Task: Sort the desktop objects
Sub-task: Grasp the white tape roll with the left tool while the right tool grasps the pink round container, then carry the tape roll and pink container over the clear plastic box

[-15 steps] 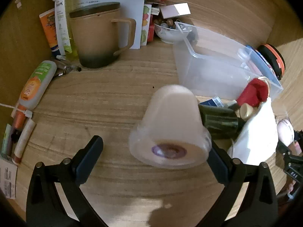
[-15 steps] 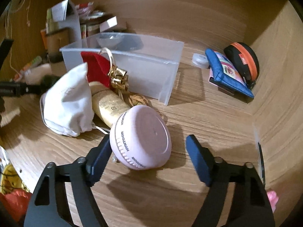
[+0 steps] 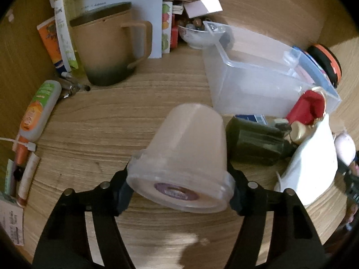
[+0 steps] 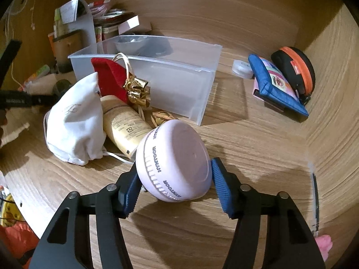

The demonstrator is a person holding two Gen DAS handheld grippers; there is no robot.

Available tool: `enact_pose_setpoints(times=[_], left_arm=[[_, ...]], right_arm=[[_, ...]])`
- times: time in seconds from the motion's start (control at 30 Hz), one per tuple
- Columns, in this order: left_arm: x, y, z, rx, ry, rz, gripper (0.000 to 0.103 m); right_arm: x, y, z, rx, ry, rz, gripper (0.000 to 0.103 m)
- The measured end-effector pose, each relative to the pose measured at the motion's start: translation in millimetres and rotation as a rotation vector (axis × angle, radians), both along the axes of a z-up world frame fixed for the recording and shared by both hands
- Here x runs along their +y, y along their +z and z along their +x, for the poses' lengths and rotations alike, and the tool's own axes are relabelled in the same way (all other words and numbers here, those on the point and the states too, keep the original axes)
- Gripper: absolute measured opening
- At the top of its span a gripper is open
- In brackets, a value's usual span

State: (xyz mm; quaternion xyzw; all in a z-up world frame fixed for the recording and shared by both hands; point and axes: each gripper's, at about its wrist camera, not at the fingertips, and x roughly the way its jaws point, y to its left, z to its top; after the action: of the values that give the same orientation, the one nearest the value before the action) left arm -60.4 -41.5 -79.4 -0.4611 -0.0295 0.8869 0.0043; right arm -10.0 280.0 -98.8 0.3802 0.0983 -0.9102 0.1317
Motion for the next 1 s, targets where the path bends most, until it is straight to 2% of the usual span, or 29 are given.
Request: enact_pose_setpoints(times=[0.23,0.37,0.5,0.67,0.77,1.0], left_arm=[[-6.9,-0.1,2.4,0.004,0.025,0.017,0.068],[-17.0,2.7,6.7,0.004,0.051,0.113,0.068],[-23.2,3.7,11.5,0.021,0.084,0.159,0.068],[-30.3,14.4,17.2,0.062,0.122,0.162,0.068],[-30.4,30.0,22.4,0.112,0.134,0.121,0.068],[-28.3,59.8,22.2,0.194,0.117,0.095,0.068]], right_arm=[[31.6,2.4,-4.3,-0.060,-0.045,-0.202,0.055],[42.3,6.2,-2.1,-0.071,-0.065,-0.271,0.055],[50.0,11.2,-2.1,-0.072,-0.077,-0.317,0.055],[53.6,24.3,-1.5,-0.047,-0.061,-0.361,0.055],[53.1,32.0,-0.1,-0.026,-0.050,-0.371,0.055],[45.2,53.4,-4.3,0.022,-0.012,-0.375,0.055]])
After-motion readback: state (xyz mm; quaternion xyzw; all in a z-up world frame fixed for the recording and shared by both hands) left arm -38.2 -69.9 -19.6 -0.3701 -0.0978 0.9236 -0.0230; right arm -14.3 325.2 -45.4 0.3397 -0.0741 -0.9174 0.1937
